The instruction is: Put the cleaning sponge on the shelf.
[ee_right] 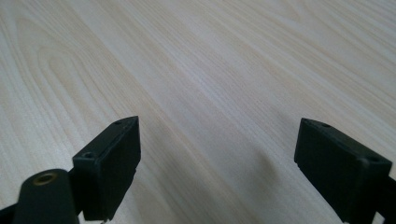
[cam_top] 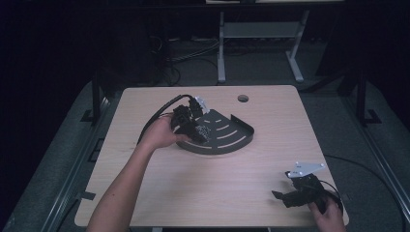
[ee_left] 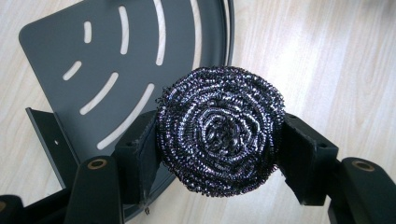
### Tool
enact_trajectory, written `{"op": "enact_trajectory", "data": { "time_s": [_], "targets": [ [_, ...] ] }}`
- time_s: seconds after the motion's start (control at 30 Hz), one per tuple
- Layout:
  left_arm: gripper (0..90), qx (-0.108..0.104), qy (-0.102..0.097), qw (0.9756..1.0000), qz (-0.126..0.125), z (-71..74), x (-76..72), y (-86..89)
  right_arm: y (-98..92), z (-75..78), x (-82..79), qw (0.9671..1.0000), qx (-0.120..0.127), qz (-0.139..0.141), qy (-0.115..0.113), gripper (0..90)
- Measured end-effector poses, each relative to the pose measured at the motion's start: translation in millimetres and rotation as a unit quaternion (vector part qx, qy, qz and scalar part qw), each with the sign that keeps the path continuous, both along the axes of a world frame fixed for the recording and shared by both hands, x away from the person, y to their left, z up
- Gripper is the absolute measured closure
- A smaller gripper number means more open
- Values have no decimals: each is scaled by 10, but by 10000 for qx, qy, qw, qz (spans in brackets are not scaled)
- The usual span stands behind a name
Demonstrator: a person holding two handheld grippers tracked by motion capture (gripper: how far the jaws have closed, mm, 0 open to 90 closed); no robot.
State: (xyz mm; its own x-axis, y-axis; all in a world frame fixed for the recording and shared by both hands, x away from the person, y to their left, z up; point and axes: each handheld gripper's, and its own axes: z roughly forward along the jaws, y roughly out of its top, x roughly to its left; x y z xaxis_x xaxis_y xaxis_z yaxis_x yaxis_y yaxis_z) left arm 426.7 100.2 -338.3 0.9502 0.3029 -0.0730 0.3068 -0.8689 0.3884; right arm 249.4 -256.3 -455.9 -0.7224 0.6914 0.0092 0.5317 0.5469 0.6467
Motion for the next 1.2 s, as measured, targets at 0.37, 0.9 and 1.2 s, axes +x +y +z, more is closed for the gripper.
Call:
{"op": "enact_trajectory", "data": {
  "time_s": [0.37,0.9,1.2],
  "targets": [
    [351,-45,-13,9999,106,-76,133,-101,0,11,-21,10000,18,-31,-27,141],
    [350,128,6,9996,257,-328,313,-247,8,28,-15,10000,34,-29,-84,141],
    [348,148,110,9990,413,-510,387,-293,20,34,-16,10000,49,-26,-82,141]
  ]
}}
